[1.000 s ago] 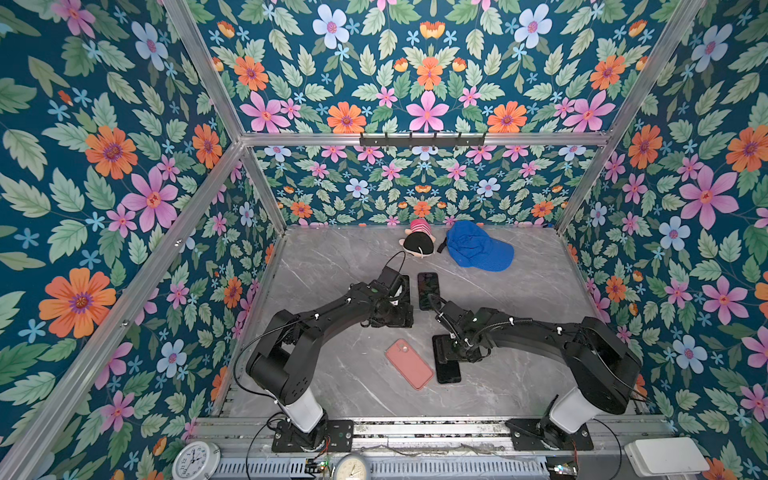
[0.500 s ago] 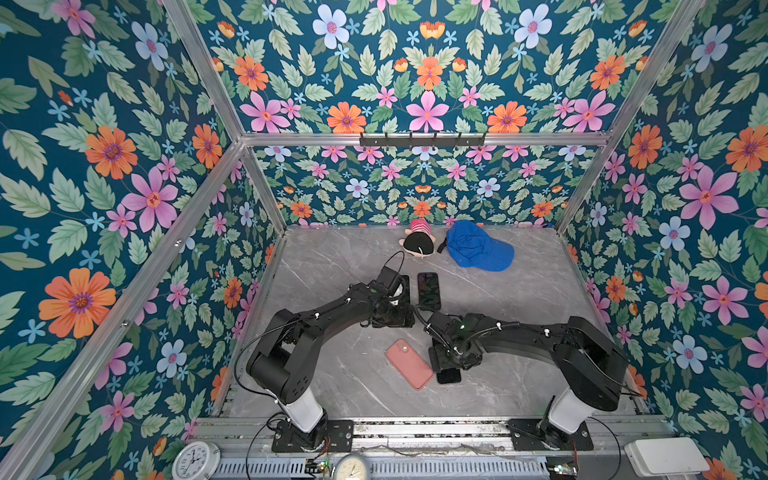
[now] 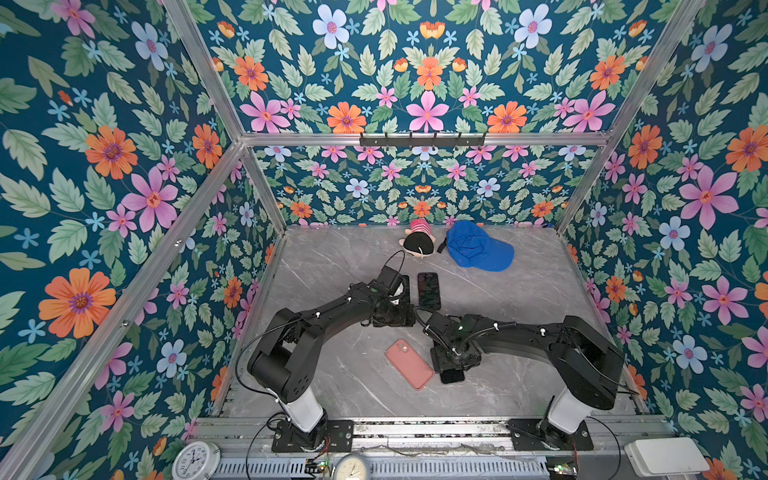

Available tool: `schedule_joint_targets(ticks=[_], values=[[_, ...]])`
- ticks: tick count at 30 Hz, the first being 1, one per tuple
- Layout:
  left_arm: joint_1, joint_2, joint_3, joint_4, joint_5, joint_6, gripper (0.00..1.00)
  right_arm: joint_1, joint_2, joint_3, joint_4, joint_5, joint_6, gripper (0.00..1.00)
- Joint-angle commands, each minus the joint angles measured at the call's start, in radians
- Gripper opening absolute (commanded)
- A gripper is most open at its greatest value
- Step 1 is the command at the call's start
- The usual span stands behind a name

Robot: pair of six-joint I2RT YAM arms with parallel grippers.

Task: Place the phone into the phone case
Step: 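Hold the purple-rimmed phone with the right gripper while left gripper approaches it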

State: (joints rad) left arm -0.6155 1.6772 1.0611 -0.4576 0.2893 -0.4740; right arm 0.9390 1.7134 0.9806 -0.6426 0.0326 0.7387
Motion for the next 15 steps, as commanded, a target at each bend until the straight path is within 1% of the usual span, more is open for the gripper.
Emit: schedule_joint_targets(ticks=[1,6,12,15], values=[[0.001,0.004,0.004,-0.001,0.014,-0.006,0.85,0.0,0.029,-0.011,0.006,-0.02,0.018,0.82],[0.002,0.004,0.003,0.002,0.025,-0.009,0.85,-0.001,0.03,-0.014,0.004,-0.005,0.005,0.73],[0.002,0.024,0.0,0.014,0.065,-0.017,0.84,0.0,-0.01,-0.034,0.023,0.011,-0.03,0.67],[0.003,0.035,0.001,0.023,0.105,-0.021,0.83,-0.001,-0.033,-0.043,0.048,0.008,-0.069,0.66]])
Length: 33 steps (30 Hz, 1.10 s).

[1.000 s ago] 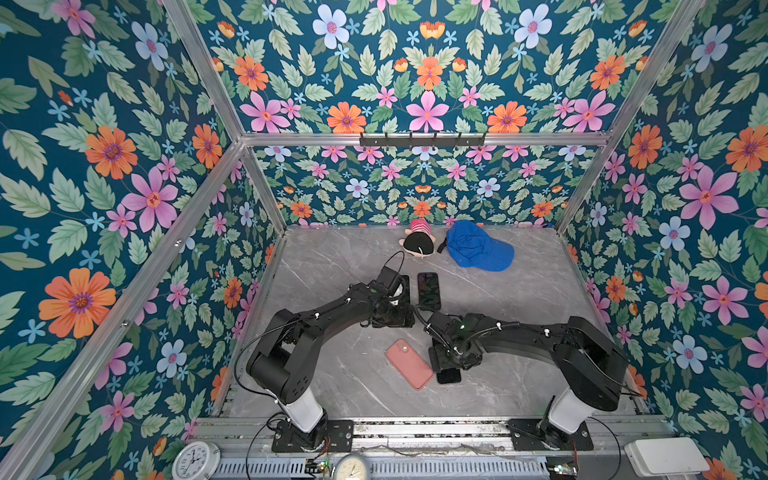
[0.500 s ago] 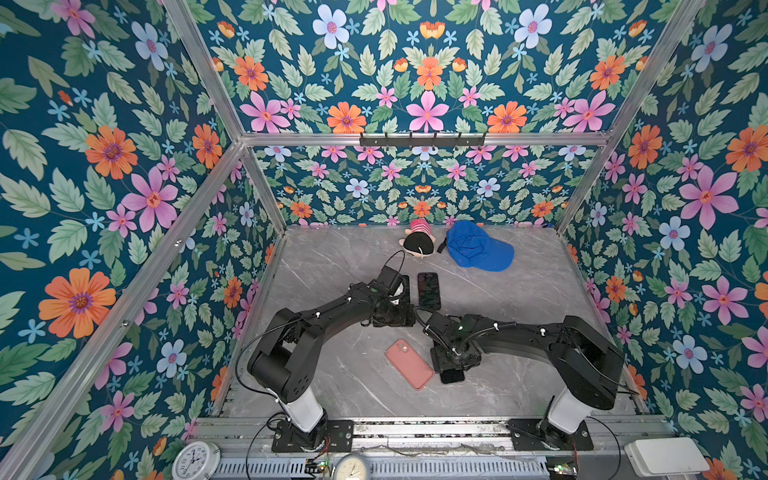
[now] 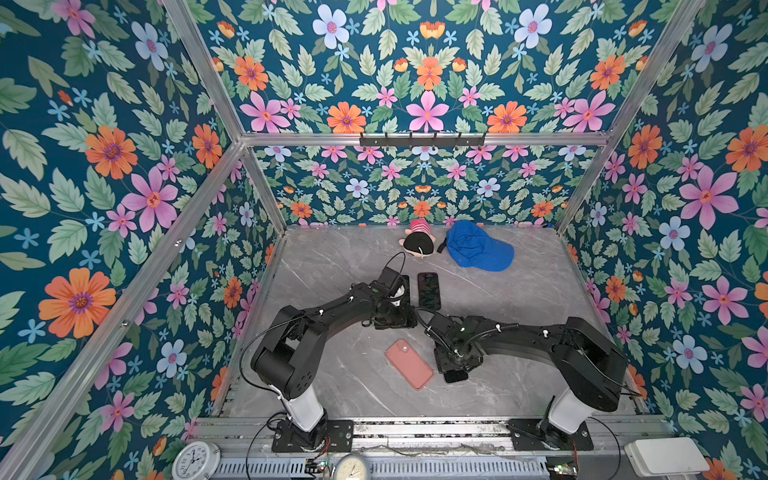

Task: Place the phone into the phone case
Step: 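Hold the purple-rimmed phone with the right gripper while left gripper approaches it, then grasp the phone's purple edge with the left gripper while right gripper holds it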

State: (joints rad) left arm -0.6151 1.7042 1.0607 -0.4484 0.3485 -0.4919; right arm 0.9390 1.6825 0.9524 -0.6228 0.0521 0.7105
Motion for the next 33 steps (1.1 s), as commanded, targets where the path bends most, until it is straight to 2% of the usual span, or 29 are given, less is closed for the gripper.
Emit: schedule_joint_targets(ticks=[1,13,24,33], values=[[0.002,0.013,0.006,0.014,0.061,-0.002,0.83,-0.002,-0.01,-0.017,0.033,-0.011,-0.054,0.66],[0.002,0.04,-0.022,0.125,0.238,-0.041,0.79,-0.043,-0.076,-0.055,0.113,-0.05,-0.151,0.61],[0.007,0.078,-0.139,0.469,0.464,-0.164,0.72,-0.078,-0.132,-0.117,0.184,-0.085,-0.175,0.6],[0.013,0.113,-0.214,0.672,0.537,-0.243,0.62,-0.087,-0.142,-0.133,0.207,-0.096,-0.178,0.6]])
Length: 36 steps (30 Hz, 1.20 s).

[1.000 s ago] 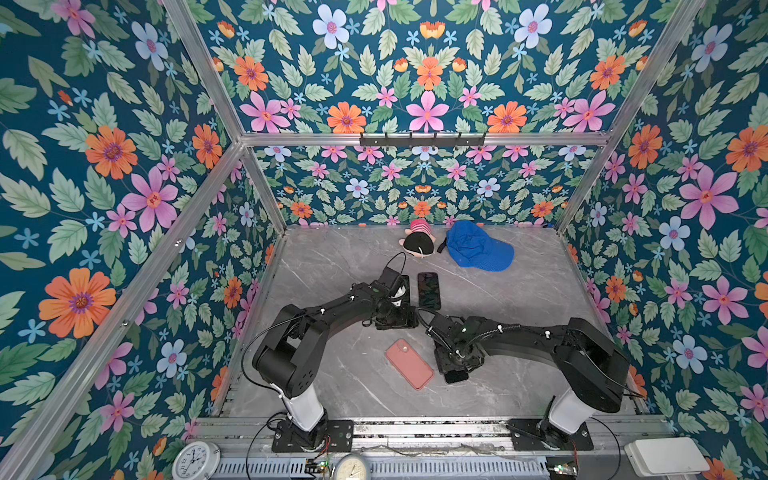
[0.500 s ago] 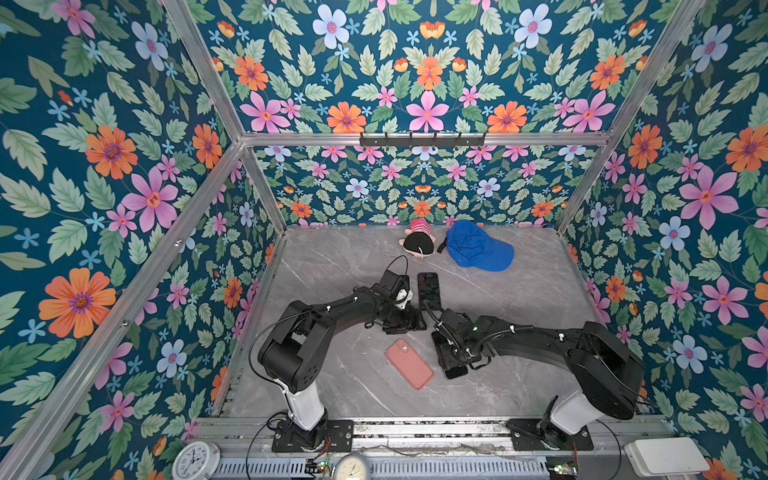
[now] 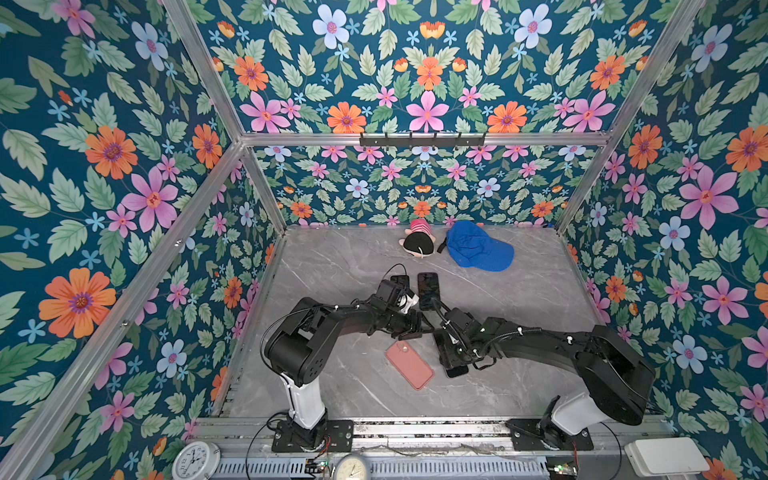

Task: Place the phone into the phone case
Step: 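Grasp the phone's purple edge with the left gripper while right gripper holds it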

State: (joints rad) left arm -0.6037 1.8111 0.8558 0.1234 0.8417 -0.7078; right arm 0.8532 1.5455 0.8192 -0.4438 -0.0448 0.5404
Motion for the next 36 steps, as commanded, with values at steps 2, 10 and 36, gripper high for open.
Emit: schedule_joint_targets(ticks=[2,10,36], values=[[0.001,0.013,-0.015,0.109,0.043,-0.027,0.59,-0.002,-0.005,0.001,0.033,-0.003,-0.008,0.6],[0.003,0.068,-0.015,0.179,0.068,-0.048,0.46,-0.003,-0.01,-0.002,0.045,-0.012,-0.006,0.59],[-0.001,0.096,-0.055,0.325,0.1,-0.125,0.33,-0.003,0.015,0.015,0.054,-0.013,-0.01,0.59]])
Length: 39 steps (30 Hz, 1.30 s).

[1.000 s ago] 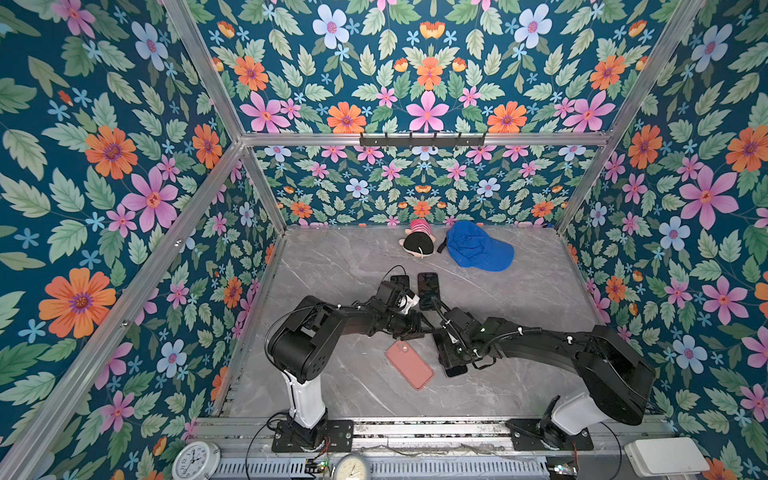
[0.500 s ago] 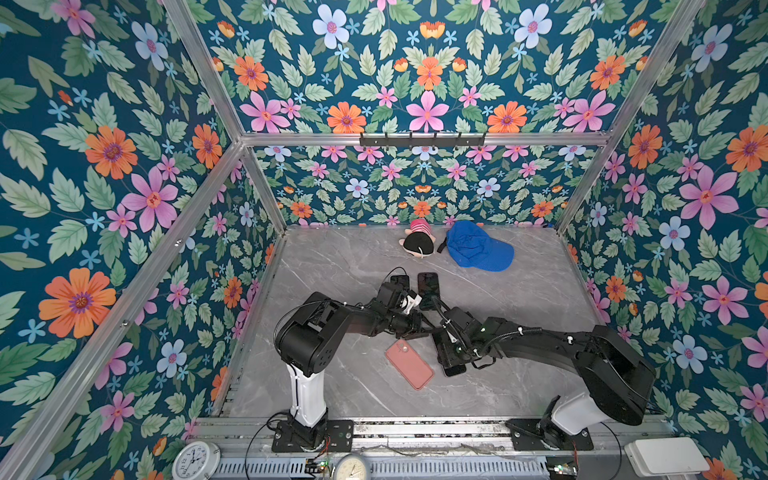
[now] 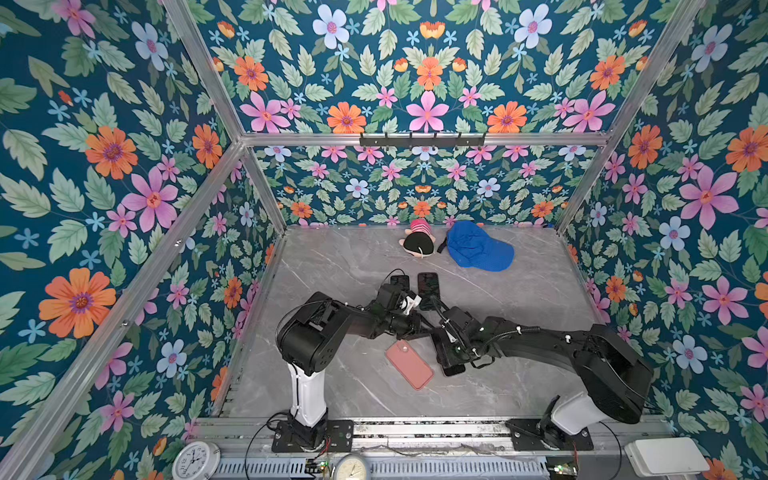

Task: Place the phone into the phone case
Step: 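Grasp the phone's purple edge with the left gripper while right gripper holds it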

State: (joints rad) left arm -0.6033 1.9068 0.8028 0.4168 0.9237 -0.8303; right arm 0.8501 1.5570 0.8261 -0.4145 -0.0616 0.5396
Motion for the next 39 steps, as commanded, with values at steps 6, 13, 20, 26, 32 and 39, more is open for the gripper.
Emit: schedule_joint_targets(ticks=[6,13,20,26,32,39], values=[[-0.006,-0.002,-0.011,0.043,0.02,-0.009,0.34,0.0,0.007,0.012,0.026,0.004,-0.009,0.59],[-0.009,-0.002,-0.024,0.065,0.02,-0.018,0.33,0.0,0.009,0.016,0.025,0.005,-0.013,0.59],[-0.009,0.004,-0.015,0.065,0.02,-0.018,0.24,0.001,0.01,0.014,0.023,0.006,-0.013,0.59],[-0.009,0.001,-0.016,0.065,0.02,-0.021,0.22,0.0,0.013,0.013,0.022,0.006,-0.013,0.6],[-0.009,0.0,-0.02,0.065,0.017,-0.021,0.2,0.001,0.009,0.019,0.01,0.008,-0.012,0.67],[-0.009,-0.003,-0.026,0.069,0.016,-0.023,0.19,0.001,-0.011,0.022,-0.022,0.017,-0.016,0.8]])
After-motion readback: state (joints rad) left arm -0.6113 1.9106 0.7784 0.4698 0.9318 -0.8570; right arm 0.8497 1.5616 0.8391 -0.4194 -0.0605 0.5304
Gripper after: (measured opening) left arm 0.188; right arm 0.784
